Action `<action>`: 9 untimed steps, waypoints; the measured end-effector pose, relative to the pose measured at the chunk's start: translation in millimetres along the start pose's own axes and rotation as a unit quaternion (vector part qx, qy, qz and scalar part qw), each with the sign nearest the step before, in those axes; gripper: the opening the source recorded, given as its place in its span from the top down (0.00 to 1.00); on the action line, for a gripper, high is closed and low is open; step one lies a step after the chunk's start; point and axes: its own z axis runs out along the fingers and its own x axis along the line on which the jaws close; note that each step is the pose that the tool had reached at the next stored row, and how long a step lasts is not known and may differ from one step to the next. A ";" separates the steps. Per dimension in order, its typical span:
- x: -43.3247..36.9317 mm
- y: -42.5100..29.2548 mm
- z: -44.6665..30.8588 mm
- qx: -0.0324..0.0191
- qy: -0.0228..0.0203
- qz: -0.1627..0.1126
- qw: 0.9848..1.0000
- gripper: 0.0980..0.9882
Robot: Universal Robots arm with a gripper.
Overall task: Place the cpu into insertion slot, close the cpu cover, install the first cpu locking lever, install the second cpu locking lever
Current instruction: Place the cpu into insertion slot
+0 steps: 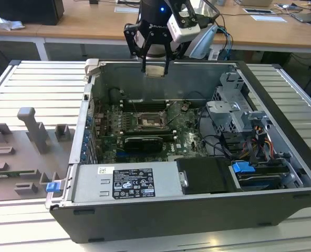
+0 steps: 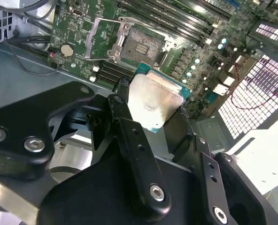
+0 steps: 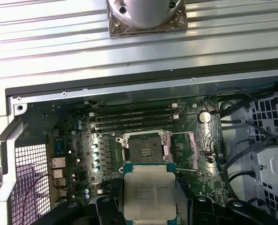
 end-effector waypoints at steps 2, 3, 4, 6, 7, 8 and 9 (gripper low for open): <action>0.0 0.0 0.0 0.000 -0.001 0.006 1.000 0.50; 0.0 0.0 0.0 0.000 -0.001 0.008 1.000 0.50; 0.0 0.0 0.0 0.000 -0.001 0.011 1.000 0.50; 0.0 0.0 0.0 0.000 -0.002 0.017 1.000 0.50; 0.0 0.0 0.0 0.000 -0.002 0.020 1.000 0.50; 0.0 0.0 0.0 0.000 -0.002 0.025 1.000 0.50; 0.0 0.0 0.0 -0.001 -0.003 0.028 1.000 0.50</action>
